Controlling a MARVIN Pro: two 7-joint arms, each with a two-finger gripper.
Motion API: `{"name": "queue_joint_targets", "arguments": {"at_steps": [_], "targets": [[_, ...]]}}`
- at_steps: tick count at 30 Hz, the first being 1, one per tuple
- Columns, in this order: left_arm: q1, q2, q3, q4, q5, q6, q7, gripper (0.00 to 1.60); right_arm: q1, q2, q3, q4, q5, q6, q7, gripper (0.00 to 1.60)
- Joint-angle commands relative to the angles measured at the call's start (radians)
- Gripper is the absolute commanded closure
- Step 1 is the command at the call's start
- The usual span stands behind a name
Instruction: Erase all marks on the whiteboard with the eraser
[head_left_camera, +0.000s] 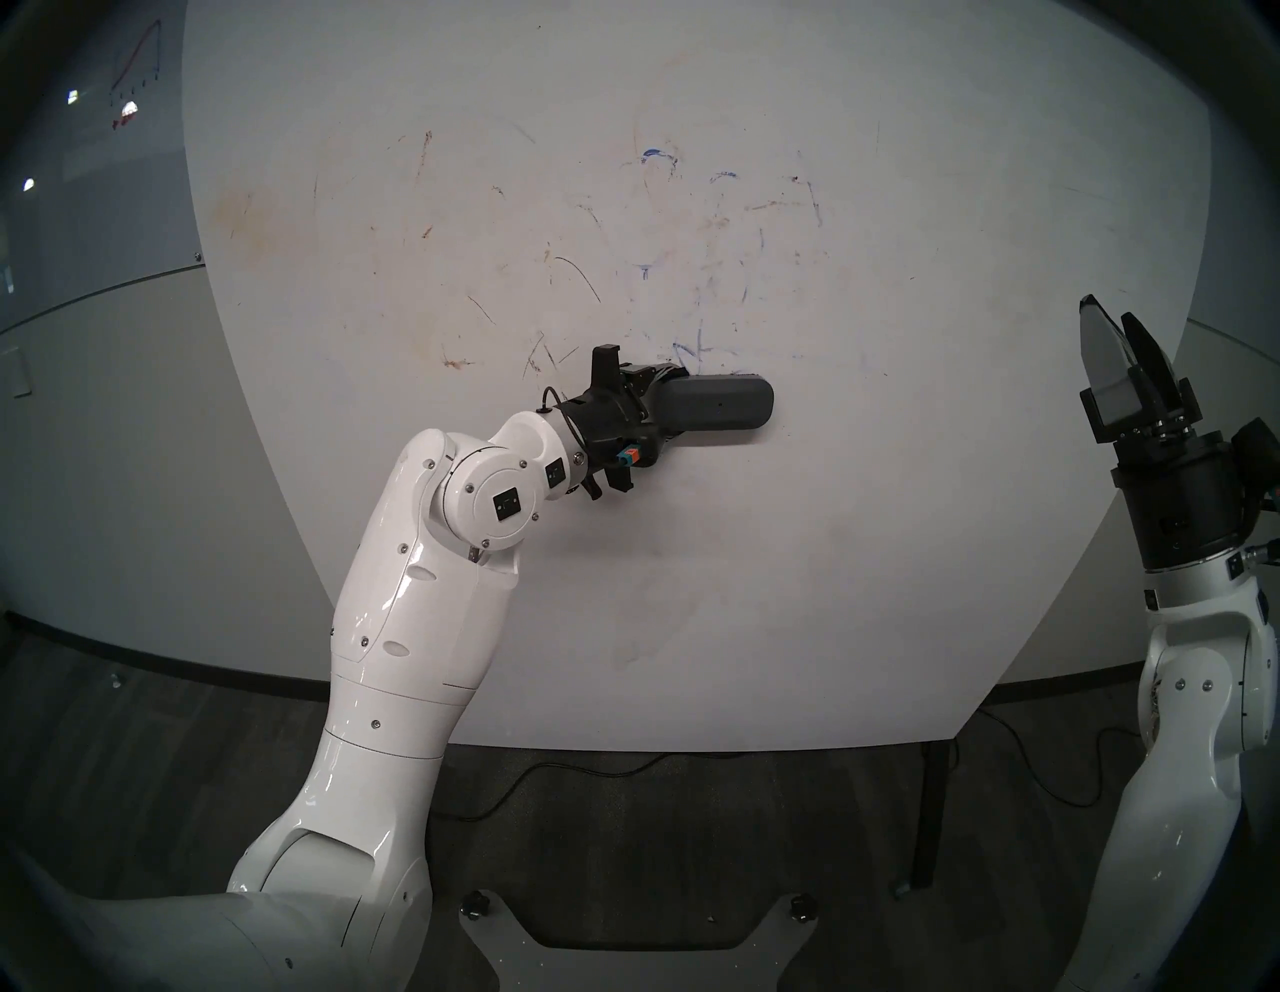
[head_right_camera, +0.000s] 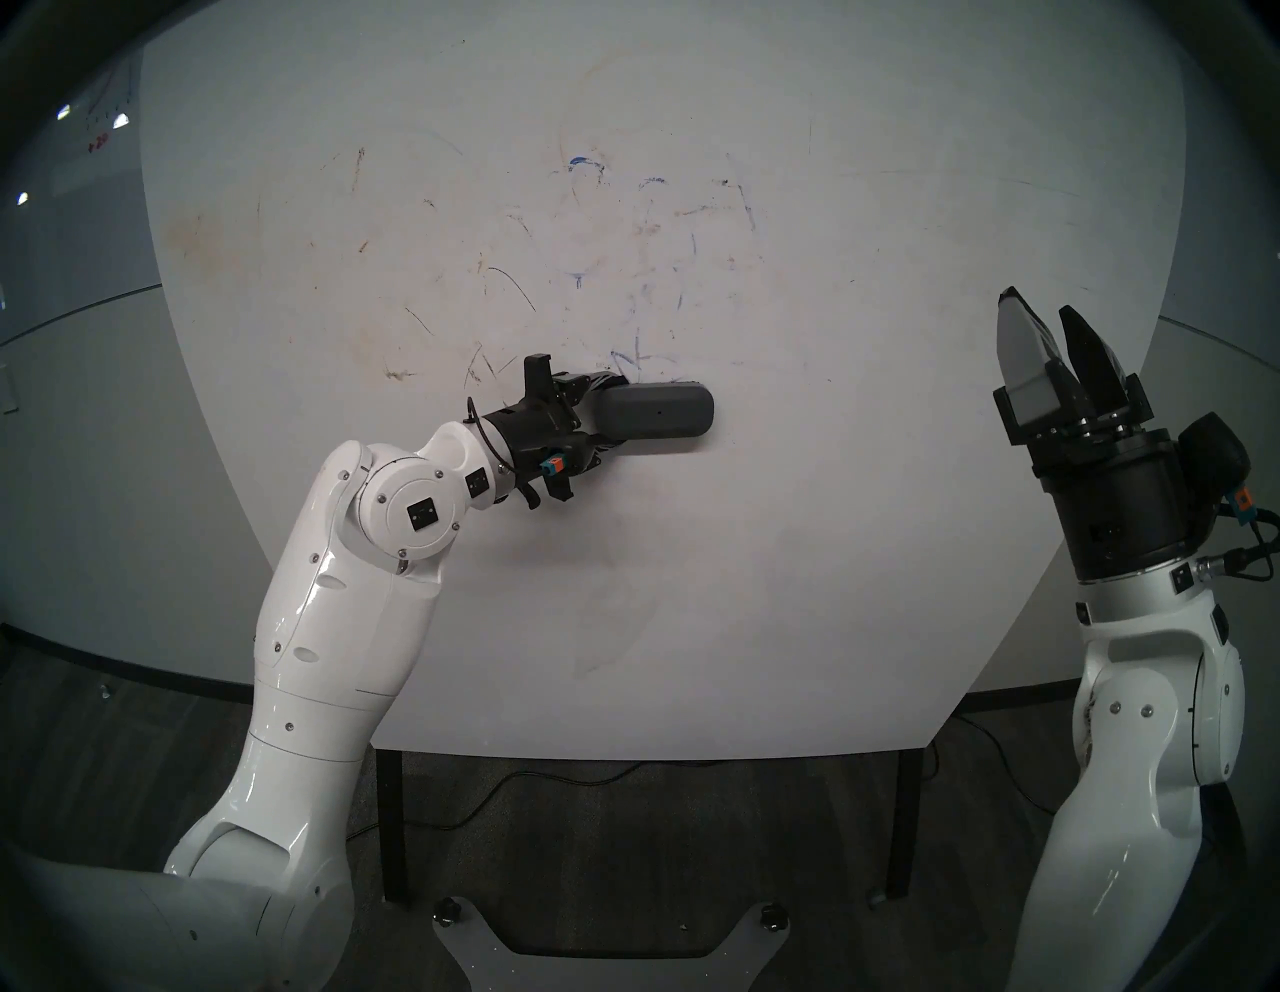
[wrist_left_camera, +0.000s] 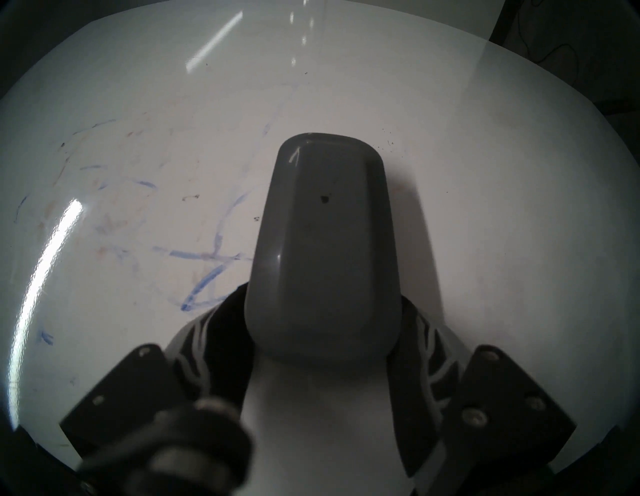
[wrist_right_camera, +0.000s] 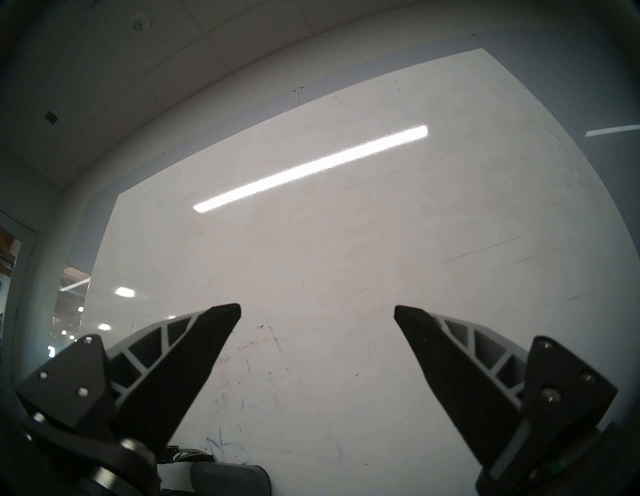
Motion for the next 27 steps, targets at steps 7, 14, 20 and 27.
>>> {"name": "queue_joint_targets", "arguments": {"at_steps": [7,14,20,27], "targets": [[-0.120,-0.016,-0.023,-0.047,0.054,-0.011,0.046,1.60,0.008,0.003,-0.008,-0.016,-0.005,0.000,-0.007,0.00],[-0.137,-0.027,-0.039,-0.053,0.071,-0.011,0.038,1.60,0.010,0.004,-0.011,-0.016,-0.007,0.002,-0.011,0.00],[-0.144,-0.042,-0.060,-0.055,0.078,-0.008,0.025,1.60,0.010,0.005,-0.010,-0.016,-0.008,0.001,-0.016,0.00],[-0.160,-0.064,-0.080,-0.074,0.079,-0.010,0.001,1.60,0.009,0.005,-0.009,-0.016,-0.011,0.000,-0.021,0.00]]}}
